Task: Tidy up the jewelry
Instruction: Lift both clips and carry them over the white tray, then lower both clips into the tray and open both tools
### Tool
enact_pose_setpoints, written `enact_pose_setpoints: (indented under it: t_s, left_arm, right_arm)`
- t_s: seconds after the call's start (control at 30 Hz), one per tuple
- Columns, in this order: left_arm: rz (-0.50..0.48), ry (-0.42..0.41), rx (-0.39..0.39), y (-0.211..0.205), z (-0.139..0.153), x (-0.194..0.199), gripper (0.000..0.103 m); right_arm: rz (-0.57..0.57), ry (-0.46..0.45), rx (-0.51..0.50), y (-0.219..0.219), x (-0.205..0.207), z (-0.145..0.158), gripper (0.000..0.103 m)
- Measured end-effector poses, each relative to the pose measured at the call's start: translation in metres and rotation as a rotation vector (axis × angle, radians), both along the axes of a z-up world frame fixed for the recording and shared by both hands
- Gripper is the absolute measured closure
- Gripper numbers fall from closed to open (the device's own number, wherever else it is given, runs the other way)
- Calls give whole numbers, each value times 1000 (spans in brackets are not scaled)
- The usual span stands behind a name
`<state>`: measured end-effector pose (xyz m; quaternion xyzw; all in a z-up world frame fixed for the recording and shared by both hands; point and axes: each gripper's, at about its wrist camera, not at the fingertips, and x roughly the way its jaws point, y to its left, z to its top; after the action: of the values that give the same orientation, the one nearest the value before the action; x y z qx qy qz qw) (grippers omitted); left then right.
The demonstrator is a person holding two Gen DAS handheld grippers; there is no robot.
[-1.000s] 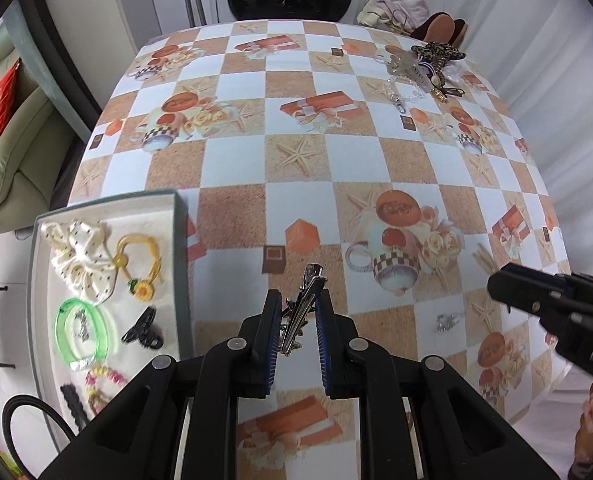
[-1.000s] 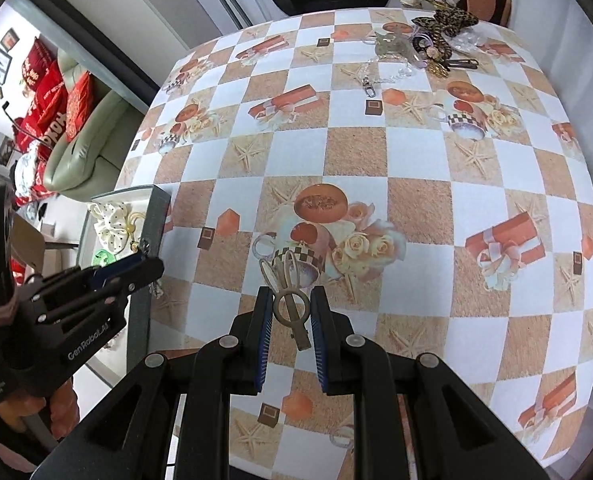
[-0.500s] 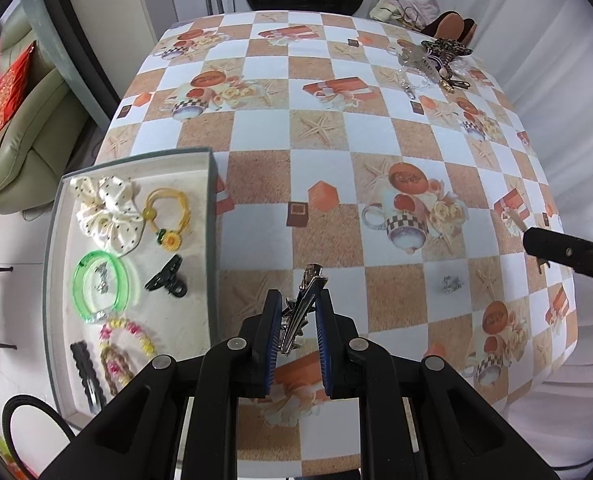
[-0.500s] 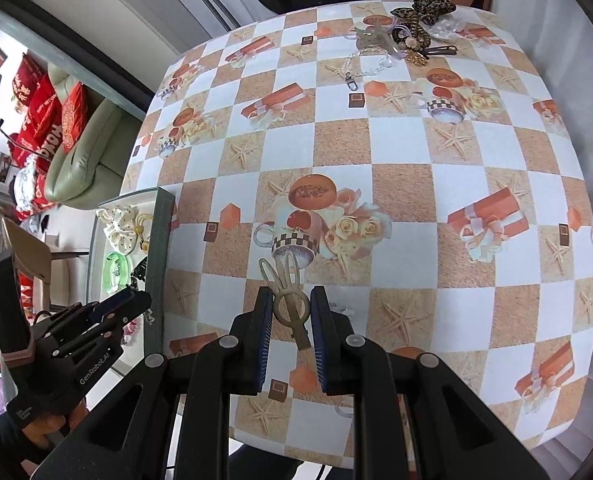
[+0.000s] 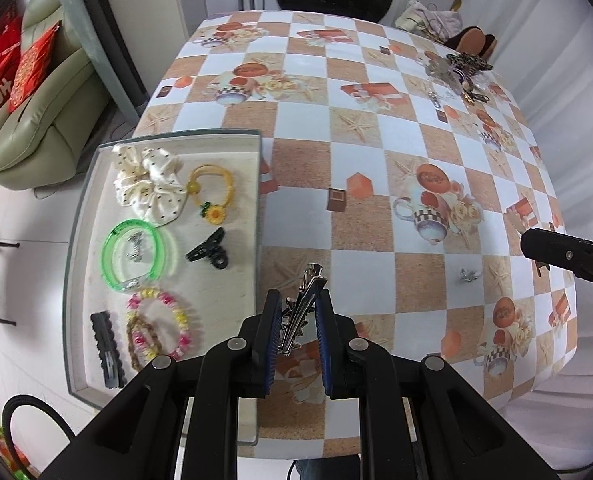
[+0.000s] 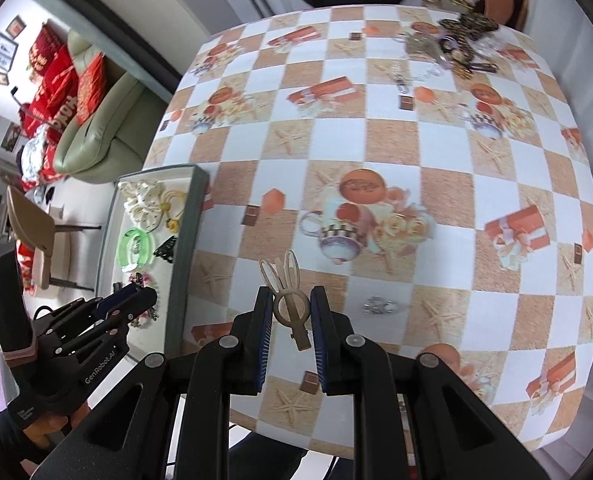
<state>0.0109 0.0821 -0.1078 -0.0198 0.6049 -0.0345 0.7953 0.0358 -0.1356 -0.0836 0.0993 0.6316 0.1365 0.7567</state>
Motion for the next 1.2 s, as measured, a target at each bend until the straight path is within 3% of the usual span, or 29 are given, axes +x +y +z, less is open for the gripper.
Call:
enact_pose_setpoints:
  t_s: [0.67, 0.97, 1.2]
  left_arm:
    - [203, 24, 8, 83, -9, -35, 81]
    - [324, 46, 23, 132, -16, -60, 81]
    - [370, 64, 17, 147, -26, -66, 81]
  right_arm:
    - [202, -10, 21, 93, 10, 9, 82]
    - [280, 0, 41, 129, 10, 4, 82]
    - [350, 17, 52, 157, 7, -6, 82]
